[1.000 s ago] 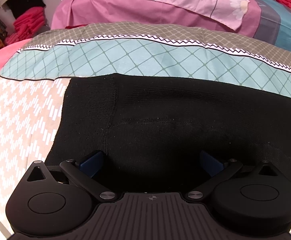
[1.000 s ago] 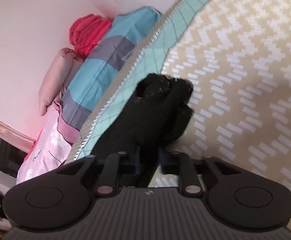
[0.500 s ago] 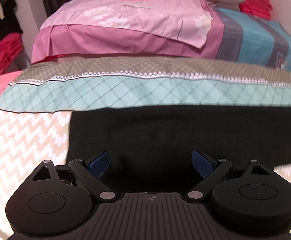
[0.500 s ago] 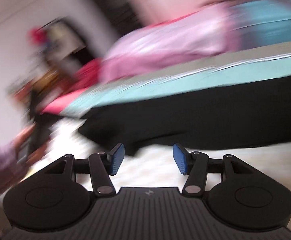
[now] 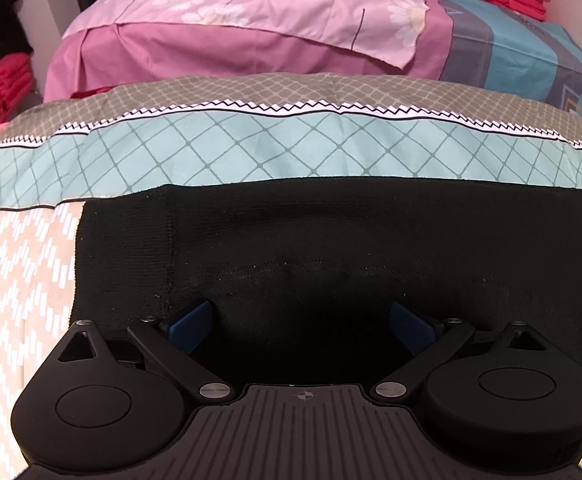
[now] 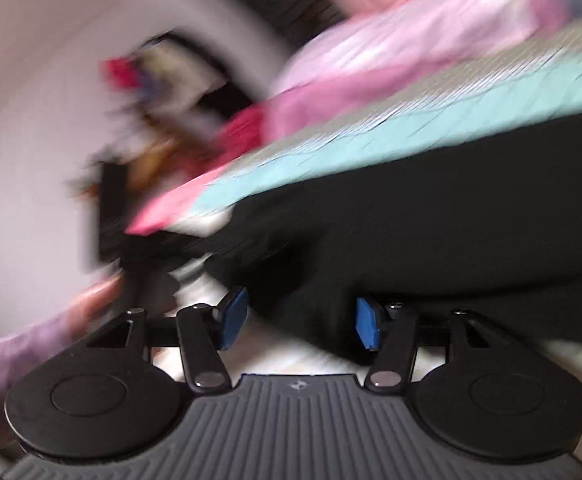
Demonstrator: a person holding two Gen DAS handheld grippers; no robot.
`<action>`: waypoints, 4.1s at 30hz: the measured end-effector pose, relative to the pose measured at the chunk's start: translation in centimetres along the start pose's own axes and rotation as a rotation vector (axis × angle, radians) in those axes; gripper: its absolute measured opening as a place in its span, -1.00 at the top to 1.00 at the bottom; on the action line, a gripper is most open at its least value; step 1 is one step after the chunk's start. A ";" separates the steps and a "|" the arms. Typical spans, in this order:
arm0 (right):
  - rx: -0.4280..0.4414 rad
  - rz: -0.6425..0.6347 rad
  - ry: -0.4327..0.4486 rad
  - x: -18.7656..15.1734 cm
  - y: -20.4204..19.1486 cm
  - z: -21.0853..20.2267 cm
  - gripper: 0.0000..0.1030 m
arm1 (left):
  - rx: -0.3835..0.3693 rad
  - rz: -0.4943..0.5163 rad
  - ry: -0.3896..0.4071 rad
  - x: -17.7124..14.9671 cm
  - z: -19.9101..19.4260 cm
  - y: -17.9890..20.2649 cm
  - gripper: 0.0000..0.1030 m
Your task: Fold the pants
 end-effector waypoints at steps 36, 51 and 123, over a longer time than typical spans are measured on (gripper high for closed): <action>-0.178 -0.115 -0.170 -1.8 -2.7 -4.5 -0.56 | 0.060 0.026 -0.028 0.2 0.5 0.6 -1.00; -0.569 0.120 0.337 0.7 7.3 -10.4 -0.20 | 0.081 0.009 -0.012 -0.2 0.5 0.8 -1.00; -0.770 0.669 0.704 -7.2 16.8 -33.1 -0.49 | 0.286 -0.064 -0.017 0.3 -3.4 3.8 -1.00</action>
Point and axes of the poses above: each gripper's, at about its wrist camera, not at the fingertips, and z roughly the way its jaws point, y to its right, x to its top, the point moved 6 cm from there along z, roughly the way its jaws point, and after that the axes turned 14 degrees about -y, right-handed, at the moved point
